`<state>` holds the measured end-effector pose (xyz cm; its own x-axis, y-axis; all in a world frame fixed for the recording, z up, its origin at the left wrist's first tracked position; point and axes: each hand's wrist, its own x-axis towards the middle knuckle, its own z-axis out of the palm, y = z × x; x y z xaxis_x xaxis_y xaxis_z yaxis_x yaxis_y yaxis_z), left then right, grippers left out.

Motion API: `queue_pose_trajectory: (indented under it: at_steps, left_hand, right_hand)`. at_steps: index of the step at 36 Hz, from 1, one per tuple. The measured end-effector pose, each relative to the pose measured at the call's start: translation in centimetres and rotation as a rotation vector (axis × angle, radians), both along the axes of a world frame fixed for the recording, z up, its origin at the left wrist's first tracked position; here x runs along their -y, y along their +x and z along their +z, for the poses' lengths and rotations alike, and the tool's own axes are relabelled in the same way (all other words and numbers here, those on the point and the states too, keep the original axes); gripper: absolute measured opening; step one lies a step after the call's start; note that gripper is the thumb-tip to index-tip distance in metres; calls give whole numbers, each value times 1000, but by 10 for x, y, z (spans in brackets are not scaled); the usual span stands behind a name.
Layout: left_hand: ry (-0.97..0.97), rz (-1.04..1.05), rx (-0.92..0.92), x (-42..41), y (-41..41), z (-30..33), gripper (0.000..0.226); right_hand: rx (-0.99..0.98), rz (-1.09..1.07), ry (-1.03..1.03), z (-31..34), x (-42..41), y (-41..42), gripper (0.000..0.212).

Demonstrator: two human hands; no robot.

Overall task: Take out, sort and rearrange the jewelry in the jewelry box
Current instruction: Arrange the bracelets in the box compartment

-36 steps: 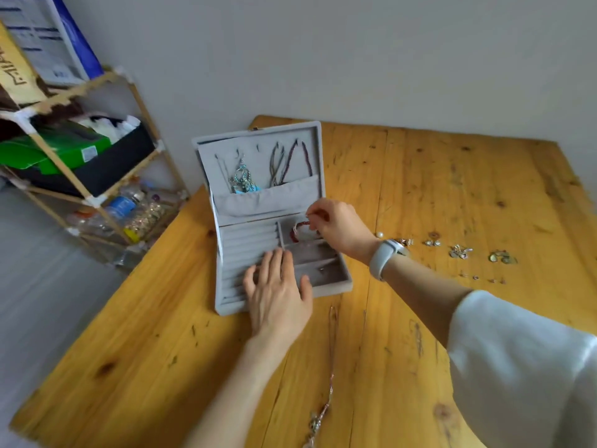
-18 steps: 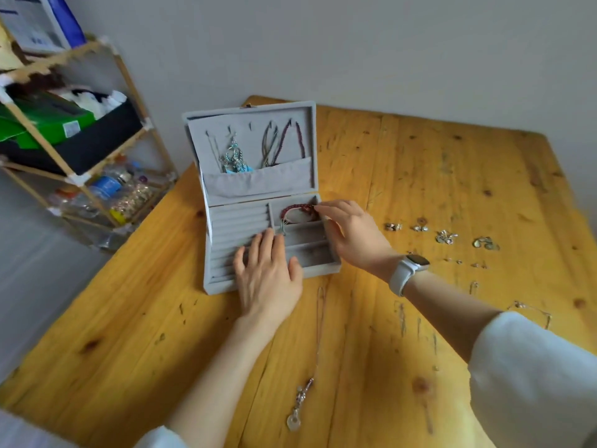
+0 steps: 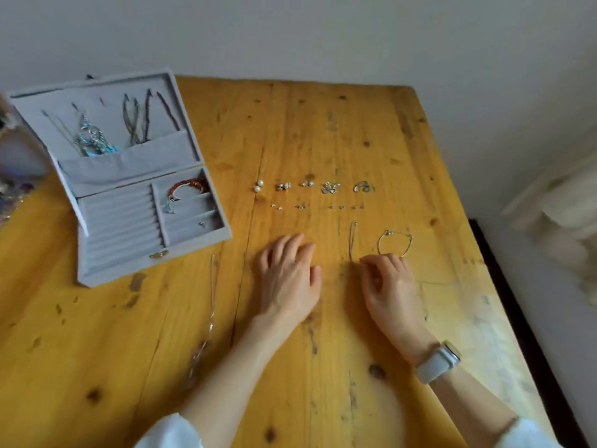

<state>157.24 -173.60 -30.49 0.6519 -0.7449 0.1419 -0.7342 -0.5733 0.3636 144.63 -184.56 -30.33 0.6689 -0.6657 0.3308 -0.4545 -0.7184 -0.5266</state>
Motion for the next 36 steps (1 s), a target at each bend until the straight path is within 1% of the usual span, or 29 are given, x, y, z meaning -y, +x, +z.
queue_pose_trajectory:
  at_steps: [3,7,10,14,18,22,24,26,27,30,32,34,36]
  left_hand:
    - [14,21,52,2,-4,-6,49]
    - [24,27,99,0,-3,-7,50]
    - [38,21,103,0,-3,-9,55]
    - [39,21,111,0,-3,-9,56]
    - [-5,22,98,-1,-2,-10,53]
    - [-115,20,10,-3,0,-9,40]
    - [-175,21,-90,-4,2,-4,37]
    - [-258,-2,-266,-6,6,4,42]
    - [-311,-25,-405,-8,9,10,46]
    - [-476,-94,-918,-18,12,38,54]
    - [-573,-129,-1146,-27,14,51,53]
    - [-612,-165,-1267,-38,20,57,51]
    - [-628,-129,-1323,-50,26,60,38]
  right_hand:
    - [-24,-42,20,0,-2,-4,12]
    - [-101,-89,28,-1,-4,6,21]
    - [-96,-142,0,-4,-5,14,18]
    - [-100,-169,-21,-6,-5,18,13]
    - [-99,-102,56,0,-4,19,12]
    - [1,79,250,17,0,18,6]
    - [4,187,294,32,3,20,10]
    - [-26,293,300,51,3,26,12]
    - [-37,343,311,61,2,29,13]
    - [-36,492,342,88,-4,42,13]
    - [-10,556,350,101,-10,52,15]
    - [1,577,349,108,-15,63,17]
    - [7,576,336,109,-19,75,16]
